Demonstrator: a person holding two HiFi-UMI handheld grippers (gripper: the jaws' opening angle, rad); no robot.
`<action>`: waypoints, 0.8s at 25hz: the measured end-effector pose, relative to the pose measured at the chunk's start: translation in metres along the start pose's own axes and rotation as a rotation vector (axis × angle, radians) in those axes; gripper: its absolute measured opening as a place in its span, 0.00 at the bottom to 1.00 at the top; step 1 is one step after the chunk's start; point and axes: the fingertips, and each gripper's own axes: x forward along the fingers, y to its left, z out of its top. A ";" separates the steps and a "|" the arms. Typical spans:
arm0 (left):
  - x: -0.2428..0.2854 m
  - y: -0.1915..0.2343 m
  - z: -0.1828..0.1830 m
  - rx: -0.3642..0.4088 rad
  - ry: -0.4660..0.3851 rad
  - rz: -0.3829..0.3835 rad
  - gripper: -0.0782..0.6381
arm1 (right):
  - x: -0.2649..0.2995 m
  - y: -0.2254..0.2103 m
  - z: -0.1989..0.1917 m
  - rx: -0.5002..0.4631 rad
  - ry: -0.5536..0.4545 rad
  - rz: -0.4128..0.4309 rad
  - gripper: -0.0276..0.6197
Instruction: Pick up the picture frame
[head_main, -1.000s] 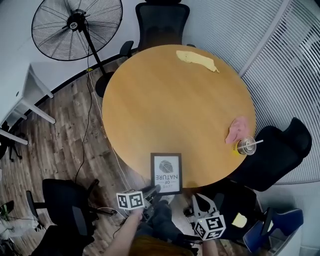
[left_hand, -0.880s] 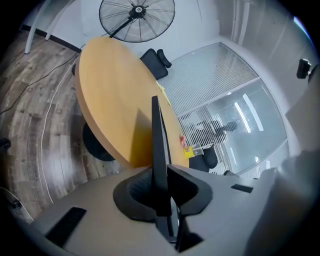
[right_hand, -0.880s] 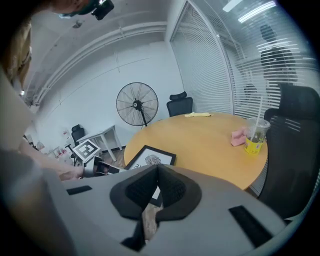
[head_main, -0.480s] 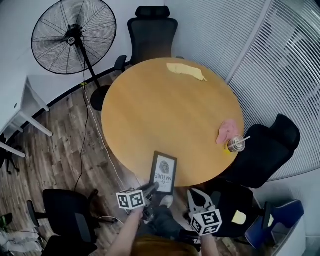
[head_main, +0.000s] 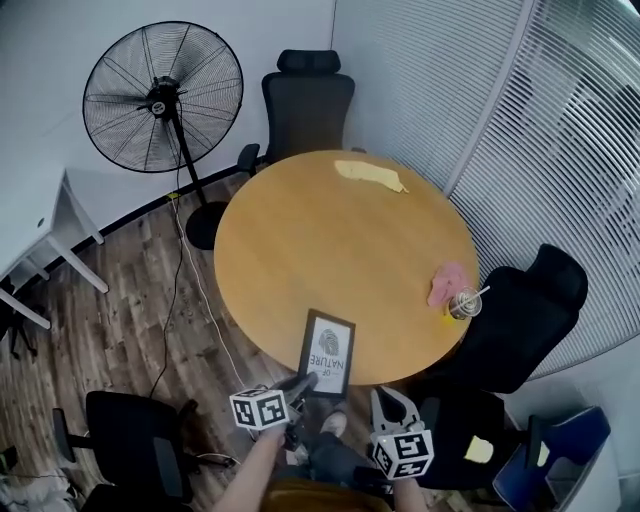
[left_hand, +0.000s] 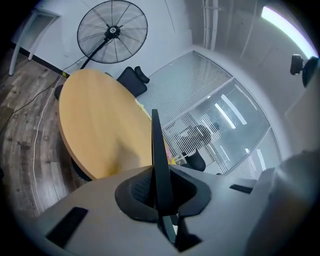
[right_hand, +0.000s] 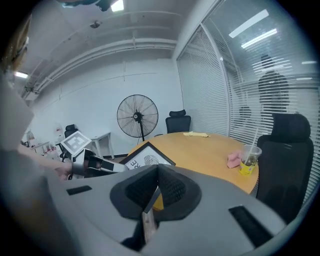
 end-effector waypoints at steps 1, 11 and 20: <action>-0.004 -0.005 0.005 0.011 -0.010 -0.008 0.19 | -0.001 0.003 0.002 -0.003 -0.011 -0.006 0.06; -0.039 -0.046 0.030 0.094 -0.073 -0.058 0.19 | -0.021 0.008 0.020 -0.016 -0.080 -0.127 0.06; -0.055 -0.070 0.037 0.117 -0.104 -0.102 0.19 | -0.032 0.012 0.029 -0.015 -0.134 -0.144 0.06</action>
